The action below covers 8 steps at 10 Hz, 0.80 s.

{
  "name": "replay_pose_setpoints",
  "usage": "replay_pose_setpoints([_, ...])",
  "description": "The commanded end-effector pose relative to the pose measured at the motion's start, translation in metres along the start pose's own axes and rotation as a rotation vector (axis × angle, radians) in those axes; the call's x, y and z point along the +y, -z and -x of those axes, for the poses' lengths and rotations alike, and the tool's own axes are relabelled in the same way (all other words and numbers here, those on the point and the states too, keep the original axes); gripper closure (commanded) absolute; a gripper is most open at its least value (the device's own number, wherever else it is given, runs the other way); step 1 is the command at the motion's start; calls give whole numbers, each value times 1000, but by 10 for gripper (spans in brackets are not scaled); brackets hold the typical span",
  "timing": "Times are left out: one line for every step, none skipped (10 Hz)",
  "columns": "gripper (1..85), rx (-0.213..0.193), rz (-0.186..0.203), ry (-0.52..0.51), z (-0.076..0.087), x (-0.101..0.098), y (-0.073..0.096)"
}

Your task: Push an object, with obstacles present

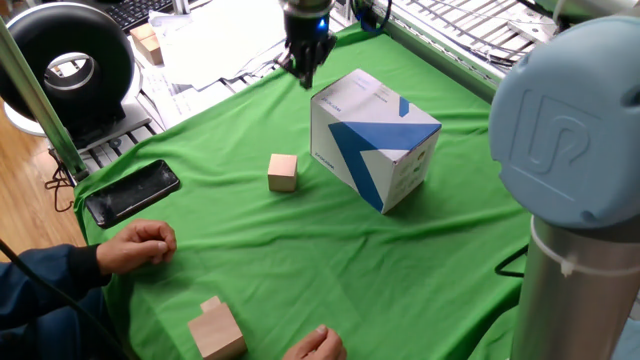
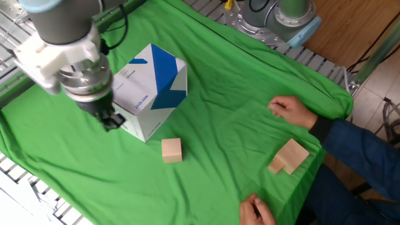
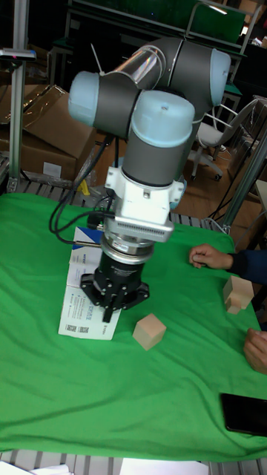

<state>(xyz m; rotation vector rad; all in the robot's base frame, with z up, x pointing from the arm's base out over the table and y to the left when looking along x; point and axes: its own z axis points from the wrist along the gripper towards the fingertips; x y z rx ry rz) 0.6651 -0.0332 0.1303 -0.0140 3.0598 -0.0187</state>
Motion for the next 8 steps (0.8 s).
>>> replay_pose_setpoints([847,-11,1,-18,7,-21,7])
replay_pose_setpoints([847,44,-1,-27,-6,-22,7])
replay_pose_setpoints([847,56,-17,-33,-10,-27,7])
replay_pose_setpoints([847,36,-9,-30,-9,-31,11])
replay_pose_setpoints([847,27,7,-28,-10,-35,13])
replay_pose_setpoints([847,22,19,-13,-12,-38,13])
replay_pose_setpoints([847,18,30,-6,-13,-38,14])
replay_pose_setpoints([847,16,40,-1,-14,-33,15])
